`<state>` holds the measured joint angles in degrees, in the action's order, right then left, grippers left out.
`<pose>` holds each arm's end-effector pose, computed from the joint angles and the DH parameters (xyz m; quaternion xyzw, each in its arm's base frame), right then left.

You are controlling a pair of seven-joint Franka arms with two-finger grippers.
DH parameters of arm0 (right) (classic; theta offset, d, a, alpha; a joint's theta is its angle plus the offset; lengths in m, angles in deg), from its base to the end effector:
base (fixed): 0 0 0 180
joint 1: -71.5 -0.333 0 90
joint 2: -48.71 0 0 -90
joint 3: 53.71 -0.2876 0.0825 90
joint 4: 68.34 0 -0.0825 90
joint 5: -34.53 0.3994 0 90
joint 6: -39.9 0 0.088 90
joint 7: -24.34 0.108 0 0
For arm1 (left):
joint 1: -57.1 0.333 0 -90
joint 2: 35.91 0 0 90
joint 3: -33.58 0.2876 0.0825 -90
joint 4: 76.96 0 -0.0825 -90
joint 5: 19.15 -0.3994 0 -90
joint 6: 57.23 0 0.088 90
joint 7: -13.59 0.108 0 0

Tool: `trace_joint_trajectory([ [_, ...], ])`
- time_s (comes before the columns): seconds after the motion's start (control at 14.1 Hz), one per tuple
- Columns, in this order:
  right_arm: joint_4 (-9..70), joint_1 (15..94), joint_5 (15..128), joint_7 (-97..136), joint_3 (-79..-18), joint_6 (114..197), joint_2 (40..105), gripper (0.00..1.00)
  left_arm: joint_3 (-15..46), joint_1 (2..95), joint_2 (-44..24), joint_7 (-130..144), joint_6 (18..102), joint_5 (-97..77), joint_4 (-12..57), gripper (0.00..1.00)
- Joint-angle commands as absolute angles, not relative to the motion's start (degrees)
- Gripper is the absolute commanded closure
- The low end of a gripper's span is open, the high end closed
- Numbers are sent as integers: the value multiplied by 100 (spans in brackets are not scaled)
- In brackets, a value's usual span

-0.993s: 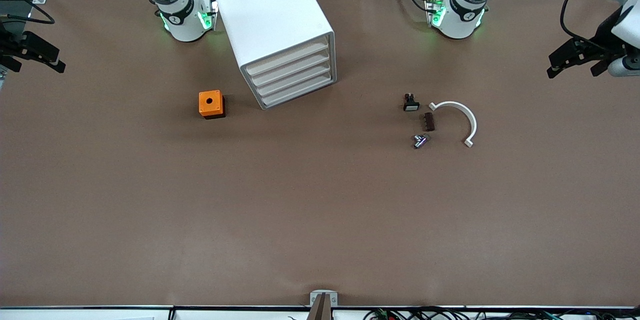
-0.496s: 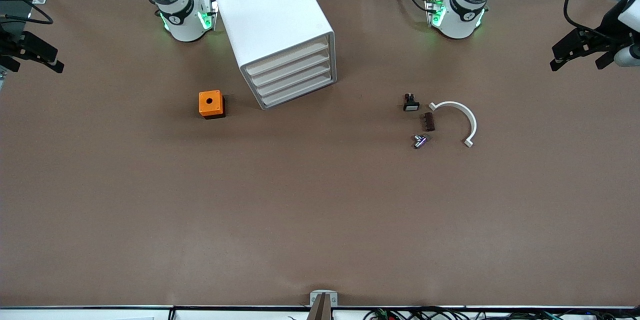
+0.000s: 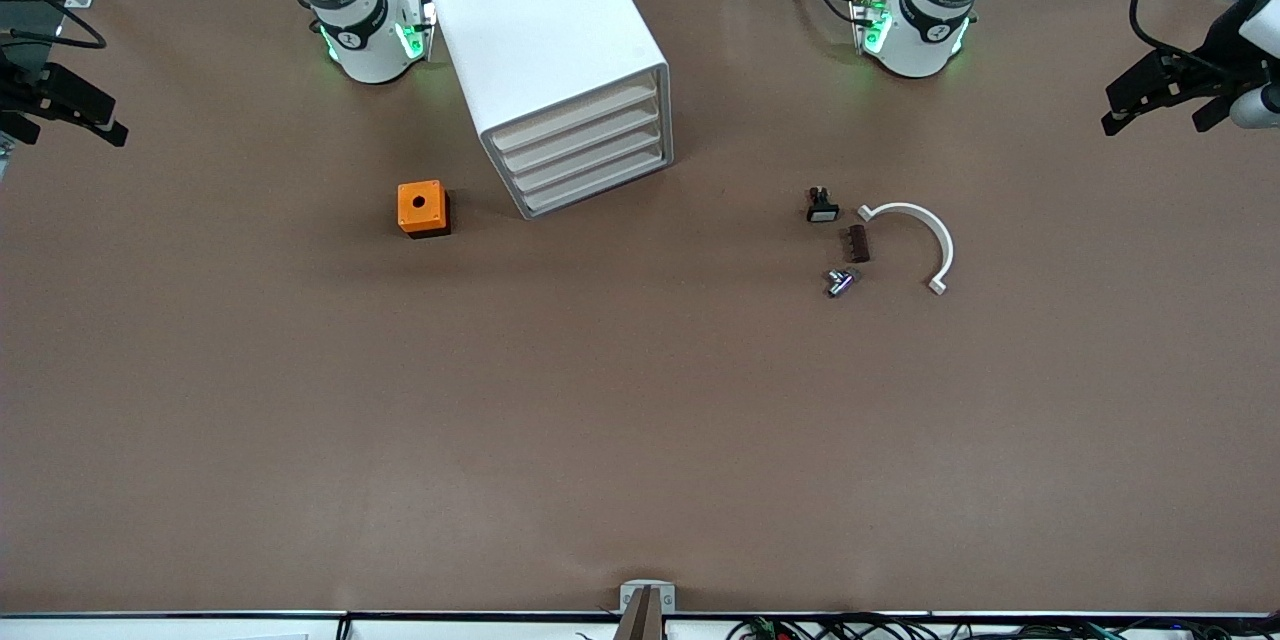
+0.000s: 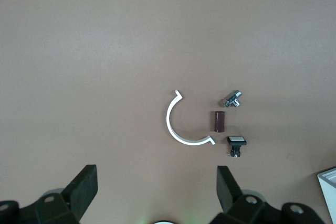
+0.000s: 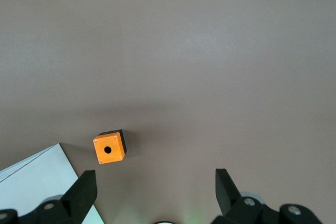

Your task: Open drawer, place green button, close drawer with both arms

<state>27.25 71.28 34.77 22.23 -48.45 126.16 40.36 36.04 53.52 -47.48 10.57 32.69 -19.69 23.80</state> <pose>0.5189 -0.0486 0.6213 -0.9996 0.0249 0.0083 0.0093 0.5107 -0.0070 0.6125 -0.9998 -0.0162 -0.0063 0.0002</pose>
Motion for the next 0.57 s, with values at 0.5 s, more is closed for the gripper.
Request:
trace_joint_trajectory([
  [0.5, 2799, 7168, 3523, 2223, -4870, 12595, 3948, 0, 3596, 5332, -4040, 1016, 2875, -1933, 1535, 0],
])
